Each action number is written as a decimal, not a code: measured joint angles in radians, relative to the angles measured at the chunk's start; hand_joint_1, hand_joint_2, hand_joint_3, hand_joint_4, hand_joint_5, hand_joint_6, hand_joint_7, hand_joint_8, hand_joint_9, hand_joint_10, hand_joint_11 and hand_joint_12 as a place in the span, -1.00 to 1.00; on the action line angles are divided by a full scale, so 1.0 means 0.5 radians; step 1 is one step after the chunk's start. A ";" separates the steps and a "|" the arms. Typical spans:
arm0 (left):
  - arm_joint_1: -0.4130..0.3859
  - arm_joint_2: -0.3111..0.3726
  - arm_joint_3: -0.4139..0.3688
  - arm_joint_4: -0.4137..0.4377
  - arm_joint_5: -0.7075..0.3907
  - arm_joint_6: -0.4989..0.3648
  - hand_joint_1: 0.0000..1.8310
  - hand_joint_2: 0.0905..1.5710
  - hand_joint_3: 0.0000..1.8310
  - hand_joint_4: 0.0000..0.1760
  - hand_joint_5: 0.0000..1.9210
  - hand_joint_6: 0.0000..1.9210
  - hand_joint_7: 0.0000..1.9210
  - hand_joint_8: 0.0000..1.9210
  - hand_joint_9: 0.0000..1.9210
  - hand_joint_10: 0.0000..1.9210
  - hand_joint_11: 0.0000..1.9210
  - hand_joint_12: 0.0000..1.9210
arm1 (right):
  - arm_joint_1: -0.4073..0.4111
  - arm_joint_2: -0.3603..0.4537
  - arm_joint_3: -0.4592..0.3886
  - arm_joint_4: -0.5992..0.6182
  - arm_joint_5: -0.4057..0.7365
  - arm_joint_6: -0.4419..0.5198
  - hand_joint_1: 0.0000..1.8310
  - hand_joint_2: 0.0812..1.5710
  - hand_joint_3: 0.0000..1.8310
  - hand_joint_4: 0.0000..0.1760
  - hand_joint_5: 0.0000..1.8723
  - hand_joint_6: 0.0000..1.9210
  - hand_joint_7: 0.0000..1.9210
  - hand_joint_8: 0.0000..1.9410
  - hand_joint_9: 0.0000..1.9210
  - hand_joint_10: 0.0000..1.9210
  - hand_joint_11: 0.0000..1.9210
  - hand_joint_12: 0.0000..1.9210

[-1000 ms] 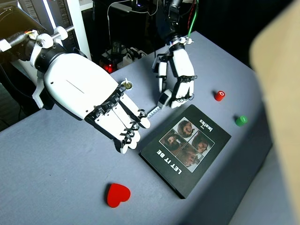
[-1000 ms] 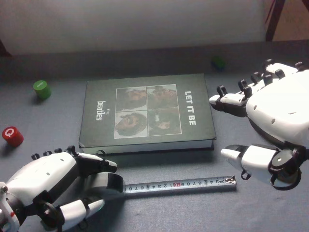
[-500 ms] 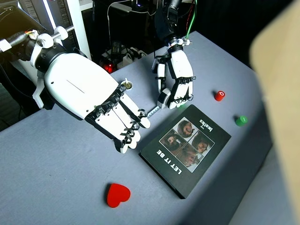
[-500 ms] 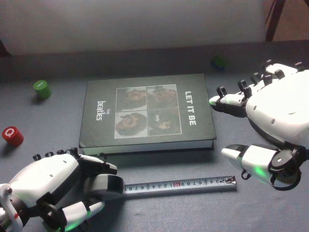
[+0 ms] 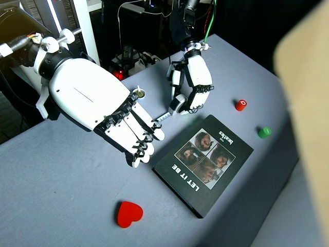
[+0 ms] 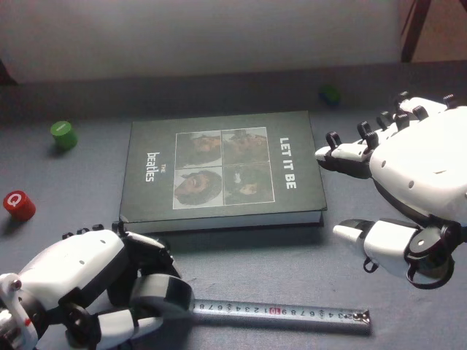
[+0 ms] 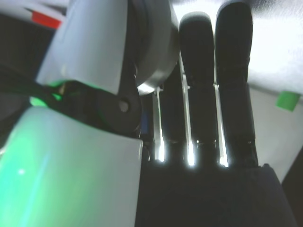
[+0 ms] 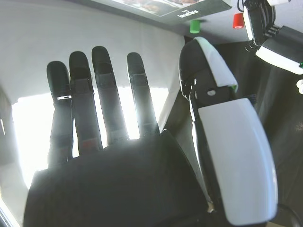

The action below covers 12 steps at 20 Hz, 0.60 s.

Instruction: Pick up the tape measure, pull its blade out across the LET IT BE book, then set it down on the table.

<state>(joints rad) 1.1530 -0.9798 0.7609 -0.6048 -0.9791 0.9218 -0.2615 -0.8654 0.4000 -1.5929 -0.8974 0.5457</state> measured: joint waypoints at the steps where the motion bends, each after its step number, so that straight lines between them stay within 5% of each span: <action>1: -0.025 0.018 0.003 0.010 0.026 -0.014 0.50 0.39 -1.00 -1.00 -0.03 -0.10 -0.02 0.07 -0.03 0.34 -0.06 0.23 | 0.002 0.000 0.000 0.000 0.000 0.000 -0.63 0.60 -1.00 0.25 -0.70 -1.00 -0.56 -1.00 -0.59 -0.99 -0.94 0.05; 10: -0.564 0.339 0.031 -0.208 0.464 0.100 0.50 0.38 -1.00 -1.00 -0.02 -0.10 0.02 0.00 -0.01 0.31 -0.07 0.20 | 0.148 -0.047 -0.004 -0.037 0.007 -0.182 -0.61 0.55 -1.00 0.24 -0.68 -0.99 -0.54 -0.99 -0.56 -0.99 -0.93 0.04; 12: -0.690 0.407 0.057 -0.264 0.540 0.139 0.50 0.39 -1.00 -1.00 -0.05 -0.08 0.02 0.03 -0.04 0.34 -0.09 0.21 | 0.181 -0.138 0.013 -0.122 -0.055 -0.207 -0.38 0.43 -1.00 -0.11 -0.66 -0.99 -0.53 -1.00 -0.57 -1.00 -0.94 0.03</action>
<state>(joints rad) 0.8078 -0.7761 0.7895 -0.7368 -0.7090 0.9913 -0.1711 -0.9344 0.4065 -1.6539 -0.9249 0.4423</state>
